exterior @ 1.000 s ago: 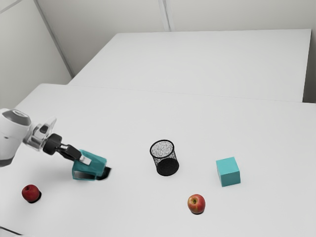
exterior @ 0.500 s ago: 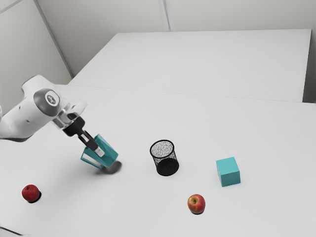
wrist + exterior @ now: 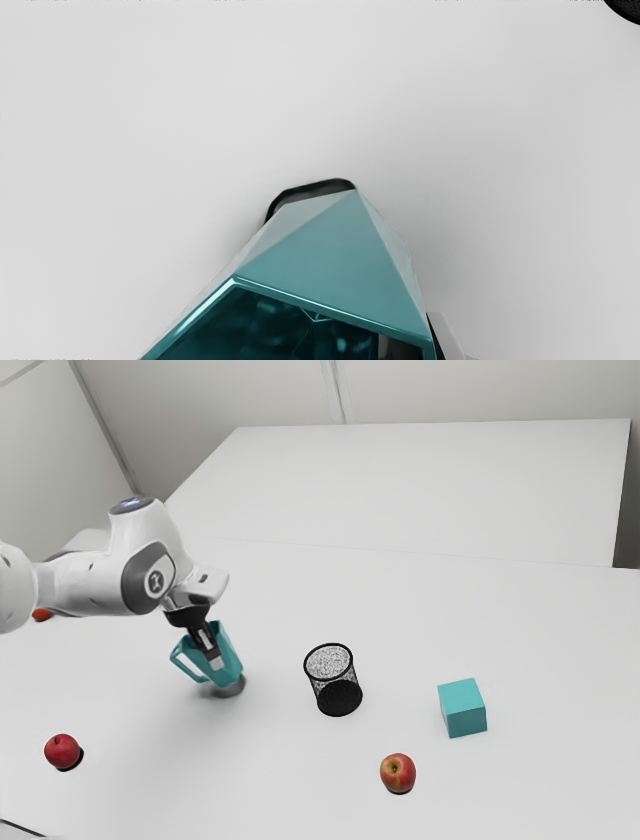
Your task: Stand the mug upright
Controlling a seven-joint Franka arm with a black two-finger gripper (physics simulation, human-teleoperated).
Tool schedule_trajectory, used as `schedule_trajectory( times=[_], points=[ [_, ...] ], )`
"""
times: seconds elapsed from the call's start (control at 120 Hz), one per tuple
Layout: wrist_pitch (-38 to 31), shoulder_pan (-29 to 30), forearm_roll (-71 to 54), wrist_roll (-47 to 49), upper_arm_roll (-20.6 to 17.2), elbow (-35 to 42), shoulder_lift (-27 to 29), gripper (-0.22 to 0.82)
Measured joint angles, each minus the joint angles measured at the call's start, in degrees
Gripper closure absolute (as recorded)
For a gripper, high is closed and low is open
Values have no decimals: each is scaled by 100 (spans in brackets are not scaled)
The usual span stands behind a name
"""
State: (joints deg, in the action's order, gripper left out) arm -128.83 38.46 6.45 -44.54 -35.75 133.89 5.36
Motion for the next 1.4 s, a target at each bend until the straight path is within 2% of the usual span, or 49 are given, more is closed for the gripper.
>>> schedule_trajectory(
  times=[0.358,0.55,0.767,1.025,1.167,1.242,1.3,1.4],
  points=[
    [-176,-11,-433,1414,-201,25,-207,76],
    [-209,4,-436,1871,-251,33,-250,71],
    [-227,3,-428,2235,-334,37,-106,54],
    [84,-2,-363,2527,-448,-256,414,21],
    [711,-6,-331,2672,-537,-1104,424,11],
    [1223,17,-337,2757,-551,-1797,263,8],
    [1590,-176,-331,2820,-333,-2220,172,6],
    [2258,-1890,-357,3011,1364,-2881,39,4]
  ],
)
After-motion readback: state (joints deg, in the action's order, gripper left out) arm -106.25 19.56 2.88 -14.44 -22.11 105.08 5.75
